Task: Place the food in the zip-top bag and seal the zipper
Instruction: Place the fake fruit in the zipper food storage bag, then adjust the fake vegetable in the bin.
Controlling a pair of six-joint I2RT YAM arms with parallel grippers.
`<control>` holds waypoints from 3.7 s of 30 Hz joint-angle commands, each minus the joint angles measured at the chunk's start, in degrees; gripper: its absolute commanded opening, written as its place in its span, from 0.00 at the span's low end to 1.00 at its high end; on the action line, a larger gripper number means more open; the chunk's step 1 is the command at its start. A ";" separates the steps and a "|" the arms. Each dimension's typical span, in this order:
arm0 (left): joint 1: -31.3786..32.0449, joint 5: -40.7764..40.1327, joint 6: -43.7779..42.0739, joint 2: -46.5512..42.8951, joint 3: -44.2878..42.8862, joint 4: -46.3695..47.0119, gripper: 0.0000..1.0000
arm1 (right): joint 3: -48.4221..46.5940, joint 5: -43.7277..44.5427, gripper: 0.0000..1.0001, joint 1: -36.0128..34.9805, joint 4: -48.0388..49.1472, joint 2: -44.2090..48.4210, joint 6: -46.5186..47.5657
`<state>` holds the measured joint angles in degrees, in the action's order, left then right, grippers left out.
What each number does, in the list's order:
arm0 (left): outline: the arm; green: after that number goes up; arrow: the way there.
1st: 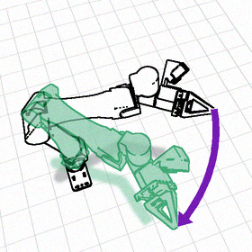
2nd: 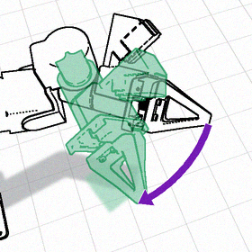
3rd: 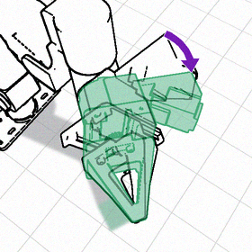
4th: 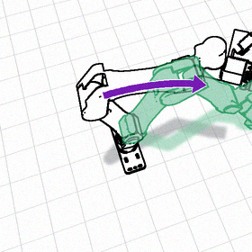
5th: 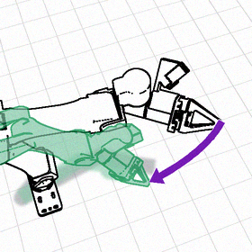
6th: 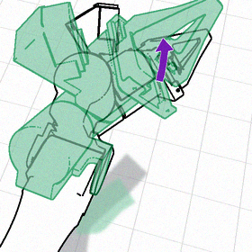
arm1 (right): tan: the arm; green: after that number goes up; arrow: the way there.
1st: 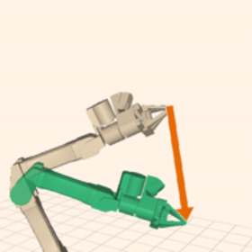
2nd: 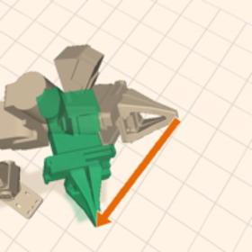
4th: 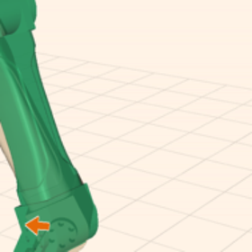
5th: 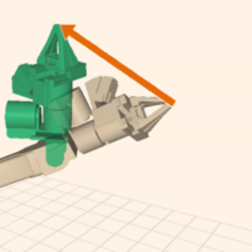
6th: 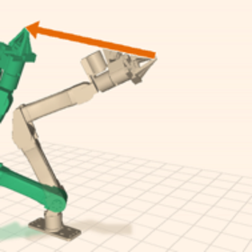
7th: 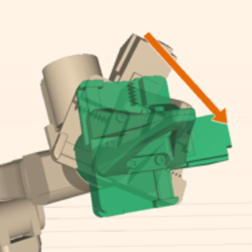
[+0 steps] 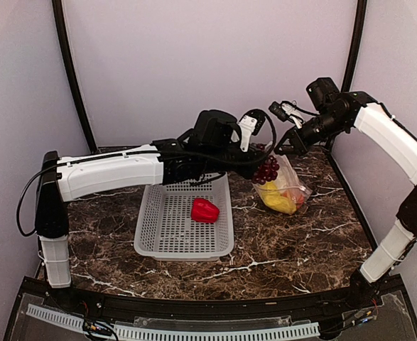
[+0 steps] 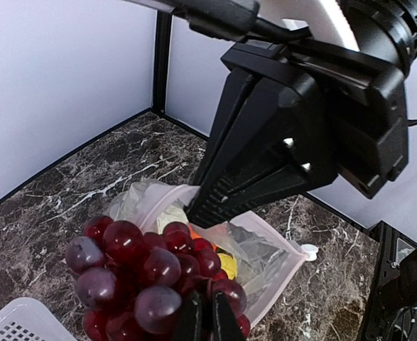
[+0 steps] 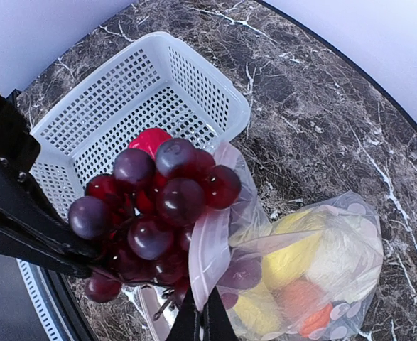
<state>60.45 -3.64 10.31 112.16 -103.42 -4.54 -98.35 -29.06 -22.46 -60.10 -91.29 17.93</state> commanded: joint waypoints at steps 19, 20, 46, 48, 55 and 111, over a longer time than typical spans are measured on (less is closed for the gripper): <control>2.36 -3.37 3.90 -3.65 3.09 15.93 0.01 | -1.06 0.32 0.00 1.63 2.09 1.48 -2.21; 2.39 -3.34 4.01 -4.03 3.76 16.21 0.01 | -1.10 0.59 0.00 1.82 2.23 1.32 -2.50; 3.89 -1.32 5.79 -4.98 7.26 22.05 0.01 | -1.94 -2.00 0.00 3.48 2.96 1.82 -3.29; 3.89 -1.06 5.93 -4.27 6.88 21.73 0.01 | -1.94 -2.31 0.00 3.47 2.97 2.25 -3.18; 3.89 -2.43 3.99 -1.85 6.90 21.79 0.01 | -0.74 -2.58 0.00 3.47 3.49 4.21 -3.01; 3.01 -12.41 3.99 -22.25 34.94 6.33 0.65 | 4.83 -8.50 0.00 10.15 7.07 2.74 -1.35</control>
<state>63.55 -12.84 11.42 91.15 -69.56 7.68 -93.51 -35.99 -12.62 -55.11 -90.98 15.31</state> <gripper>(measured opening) 0.623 0.005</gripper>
